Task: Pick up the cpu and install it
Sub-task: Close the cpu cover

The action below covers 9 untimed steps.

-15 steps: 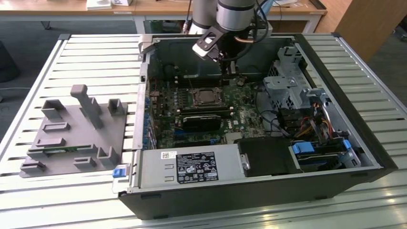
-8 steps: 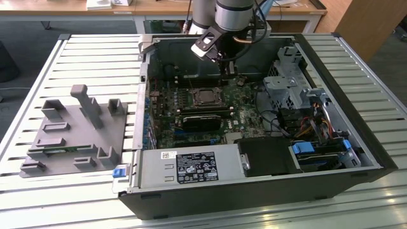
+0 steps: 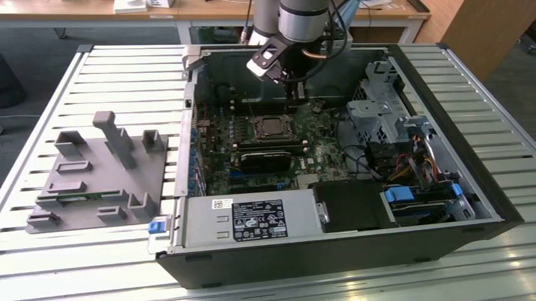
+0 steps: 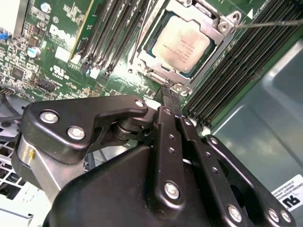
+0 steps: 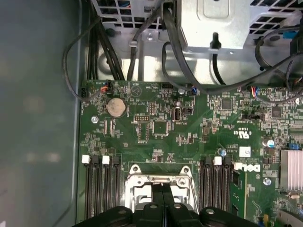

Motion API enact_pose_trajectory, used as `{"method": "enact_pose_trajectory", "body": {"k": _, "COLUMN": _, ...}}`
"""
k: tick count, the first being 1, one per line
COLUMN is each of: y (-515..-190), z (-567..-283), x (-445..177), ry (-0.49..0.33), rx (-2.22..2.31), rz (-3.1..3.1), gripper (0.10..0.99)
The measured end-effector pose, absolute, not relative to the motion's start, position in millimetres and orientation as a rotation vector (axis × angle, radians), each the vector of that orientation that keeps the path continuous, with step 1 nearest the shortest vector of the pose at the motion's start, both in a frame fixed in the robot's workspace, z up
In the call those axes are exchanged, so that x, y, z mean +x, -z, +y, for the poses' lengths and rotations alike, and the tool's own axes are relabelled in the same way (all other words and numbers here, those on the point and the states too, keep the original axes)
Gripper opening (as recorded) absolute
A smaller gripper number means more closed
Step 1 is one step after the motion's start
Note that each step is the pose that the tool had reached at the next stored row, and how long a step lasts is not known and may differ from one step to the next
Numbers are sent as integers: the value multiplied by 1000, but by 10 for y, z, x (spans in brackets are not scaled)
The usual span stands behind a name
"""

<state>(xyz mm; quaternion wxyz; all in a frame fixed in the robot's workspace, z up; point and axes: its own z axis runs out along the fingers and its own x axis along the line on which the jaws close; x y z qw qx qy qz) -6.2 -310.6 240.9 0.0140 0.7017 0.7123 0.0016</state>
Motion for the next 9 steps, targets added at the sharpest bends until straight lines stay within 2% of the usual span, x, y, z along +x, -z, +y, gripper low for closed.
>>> {"method": "enact_pose_trajectory", "body": {"k": 9, "y": -2397, "z": -3119, "x": -189, "ry": -5, "rx": 2185, "rz": 2218, "gripper": 106}}
